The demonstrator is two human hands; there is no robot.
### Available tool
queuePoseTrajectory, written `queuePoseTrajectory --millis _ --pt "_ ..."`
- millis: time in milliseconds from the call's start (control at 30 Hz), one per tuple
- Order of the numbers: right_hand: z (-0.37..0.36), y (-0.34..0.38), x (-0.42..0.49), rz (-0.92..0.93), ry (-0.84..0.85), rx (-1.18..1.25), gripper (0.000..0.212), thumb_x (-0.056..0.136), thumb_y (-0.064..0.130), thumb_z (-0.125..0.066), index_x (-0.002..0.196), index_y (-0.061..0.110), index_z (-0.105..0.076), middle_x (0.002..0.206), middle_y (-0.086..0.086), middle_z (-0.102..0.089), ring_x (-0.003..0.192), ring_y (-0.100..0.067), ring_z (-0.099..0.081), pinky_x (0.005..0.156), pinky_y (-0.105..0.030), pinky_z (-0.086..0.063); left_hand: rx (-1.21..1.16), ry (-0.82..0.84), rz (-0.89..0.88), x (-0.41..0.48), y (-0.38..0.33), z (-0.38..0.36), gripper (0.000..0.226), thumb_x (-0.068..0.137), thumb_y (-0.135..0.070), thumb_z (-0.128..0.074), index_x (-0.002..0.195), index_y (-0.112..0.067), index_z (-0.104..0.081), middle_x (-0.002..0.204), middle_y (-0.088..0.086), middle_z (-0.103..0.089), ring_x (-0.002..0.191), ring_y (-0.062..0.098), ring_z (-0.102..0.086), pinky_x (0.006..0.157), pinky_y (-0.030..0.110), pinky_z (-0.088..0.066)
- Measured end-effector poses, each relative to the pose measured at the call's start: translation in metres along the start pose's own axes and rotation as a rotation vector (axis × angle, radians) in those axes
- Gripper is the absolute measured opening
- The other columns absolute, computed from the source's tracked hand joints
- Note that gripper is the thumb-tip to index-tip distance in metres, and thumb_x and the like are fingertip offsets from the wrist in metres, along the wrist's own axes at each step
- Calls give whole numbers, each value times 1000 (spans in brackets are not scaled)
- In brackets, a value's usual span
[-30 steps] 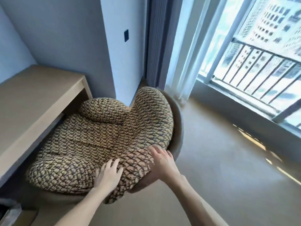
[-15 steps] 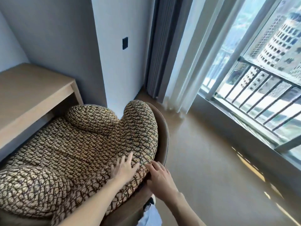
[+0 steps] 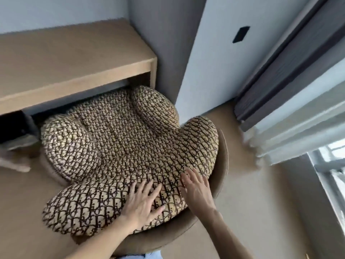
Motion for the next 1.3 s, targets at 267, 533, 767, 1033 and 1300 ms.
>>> queuePoseTrajectory --millis 267,533,767,1033,1300 --pt "-17 -48 13 267 73 -128 67 104 61 -15 166 36 -16 176 11 -3 160 -8 10 131 -42 9 -15 -150 125 -9 -14 10 77 96 -81 -29 150 -31 -52 154 6 -55 142 26 -52 115 62 -41" --pt "-16 -90 8 692 46 -231 84 97 60 -50 166 20 -24 172 5 -28 159 -15 -25 126 -54 -18 -175 -364 645 -54 -62 -4 55 108 -53 -26 158 -34 -37 167 -1 -38 158 23 -27 125 57 -25" --pt "-27 -104 24 765 8 -199 79 100 59 -43 167 25 -18 174 10 -22 160 -9 -17 128 -55 -17 -202 -522 898 -54 -96 -22 59 107 -49 -28 163 -30 -27 174 -4 -18 161 18 -10 126 57 -21" --pt "-34 -113 35 794 -118 -146 81 91 52 -53 164 24 -30 170 8 -31 158 -11 -27 124 -60 -25 -151 -604 961 -38 -106 -32 67 104 -60 -31 162 -27 -31 174 0 -20 161 22 -11 126 60 -19" --pt "-22 -111 37 876 -248 -104 78 83 42 -57 157 19 -45 163 5 -46 152 -16 -40 119 -62 -34 -116 -652 970 -34 -109 -30 67 104 -61 -29 162 -27 -30 174 0 -20 161 22 -10 126 60 -20"
Point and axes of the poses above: each hand's wrist, its own x-axis towards the middle knuckle, its own z-axis out of the back of the hand, y = z × x, the point moved 8 cm from there along x, towards the middle knuckle
